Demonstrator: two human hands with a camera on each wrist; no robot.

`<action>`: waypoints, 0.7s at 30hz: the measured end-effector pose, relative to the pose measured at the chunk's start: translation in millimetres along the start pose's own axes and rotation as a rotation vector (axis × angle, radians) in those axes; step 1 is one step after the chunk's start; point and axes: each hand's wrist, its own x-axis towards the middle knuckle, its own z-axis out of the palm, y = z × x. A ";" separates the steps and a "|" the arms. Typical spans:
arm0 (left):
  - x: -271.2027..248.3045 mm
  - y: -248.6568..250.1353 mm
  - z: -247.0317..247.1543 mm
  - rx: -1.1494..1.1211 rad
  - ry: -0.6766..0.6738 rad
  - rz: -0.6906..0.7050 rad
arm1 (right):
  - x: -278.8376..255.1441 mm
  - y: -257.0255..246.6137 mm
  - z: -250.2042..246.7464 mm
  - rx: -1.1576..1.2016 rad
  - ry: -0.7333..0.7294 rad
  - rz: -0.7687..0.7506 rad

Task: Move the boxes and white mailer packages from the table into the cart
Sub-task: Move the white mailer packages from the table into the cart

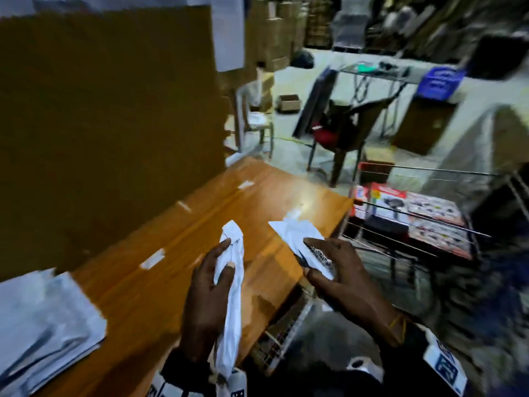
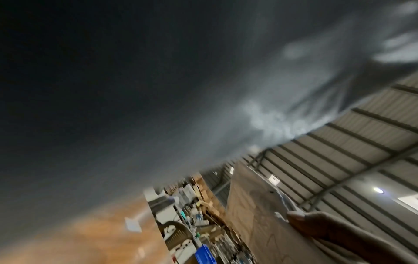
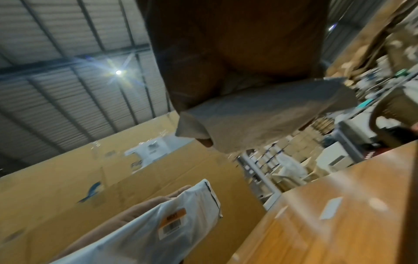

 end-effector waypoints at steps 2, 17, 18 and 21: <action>12.3 11.5 39.0 -0.024 -0.110 0.011 | -6.8 24.7 -28.0 0.039 0.064 0.034; 54.7 91.6 396.9 -0.152 -0.484 0.051 | -54.5 244.1 -252.6 0.077 0.410 0.308; 55.4 94.1 411.5 -0.141 -0.510 0.051 | -54.8 253.6 -260.1 0.087 0.414 0.329; 63.7 100.9 449.8 -0.110 -0.589 0.063 | -48.9 280.9 -277.7 0.129 0.437 0.368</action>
